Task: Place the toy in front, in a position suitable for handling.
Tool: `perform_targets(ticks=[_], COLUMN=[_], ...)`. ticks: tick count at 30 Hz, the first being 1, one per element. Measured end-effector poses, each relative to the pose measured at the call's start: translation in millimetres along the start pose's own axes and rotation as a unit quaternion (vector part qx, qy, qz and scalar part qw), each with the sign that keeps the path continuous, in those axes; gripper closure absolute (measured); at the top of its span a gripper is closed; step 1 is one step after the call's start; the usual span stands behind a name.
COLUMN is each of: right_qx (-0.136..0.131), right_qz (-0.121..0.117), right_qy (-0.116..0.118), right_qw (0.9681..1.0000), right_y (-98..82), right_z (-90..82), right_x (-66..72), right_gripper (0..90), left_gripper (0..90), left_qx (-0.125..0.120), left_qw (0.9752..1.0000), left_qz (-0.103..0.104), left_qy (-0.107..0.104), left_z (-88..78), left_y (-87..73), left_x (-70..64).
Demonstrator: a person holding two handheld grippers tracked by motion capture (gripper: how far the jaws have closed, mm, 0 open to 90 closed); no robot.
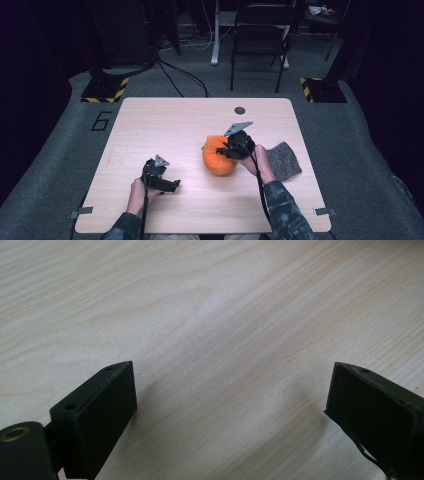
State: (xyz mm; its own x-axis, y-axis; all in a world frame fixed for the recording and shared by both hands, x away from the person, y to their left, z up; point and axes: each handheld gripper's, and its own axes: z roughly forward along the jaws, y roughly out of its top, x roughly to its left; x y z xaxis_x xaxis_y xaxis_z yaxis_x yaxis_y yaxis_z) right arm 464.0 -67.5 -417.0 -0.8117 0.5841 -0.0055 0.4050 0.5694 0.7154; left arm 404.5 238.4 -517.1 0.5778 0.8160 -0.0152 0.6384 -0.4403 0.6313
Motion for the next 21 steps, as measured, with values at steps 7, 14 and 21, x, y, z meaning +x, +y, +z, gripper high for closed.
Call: perform_targets(ticks=[7, 14, 21], right_qx=[0.015, 0.015, 0.0], right_qz=[0.021, 0.08, 0.174], right_qy=[-0.005, -0.028, -0.097], right_qw=[0.9996, 0.9963, 0.98], right_y=[-17.3, -17.3, -12.0], right_z=[8.9, 0.4, -4.5], right_x=[-14.4, -9.2, -0.6], right_gripper=[63.6, 39.5, 28.1], left_gripper=[5.6, 5.6, 5.6], left_qx=[0.003, 0.004, 0.005], left_qw=[1.0, 1.0, 1.0], left_qz=[0.003, 0.004, 0.004], left_qy=[-0.002, -0.002, -0.003], left_z=[0.6, 0.3, 0.2], left_y=[0.3, 0.3, 0.4], left_x=[-0.3, -0.7, -0.7])
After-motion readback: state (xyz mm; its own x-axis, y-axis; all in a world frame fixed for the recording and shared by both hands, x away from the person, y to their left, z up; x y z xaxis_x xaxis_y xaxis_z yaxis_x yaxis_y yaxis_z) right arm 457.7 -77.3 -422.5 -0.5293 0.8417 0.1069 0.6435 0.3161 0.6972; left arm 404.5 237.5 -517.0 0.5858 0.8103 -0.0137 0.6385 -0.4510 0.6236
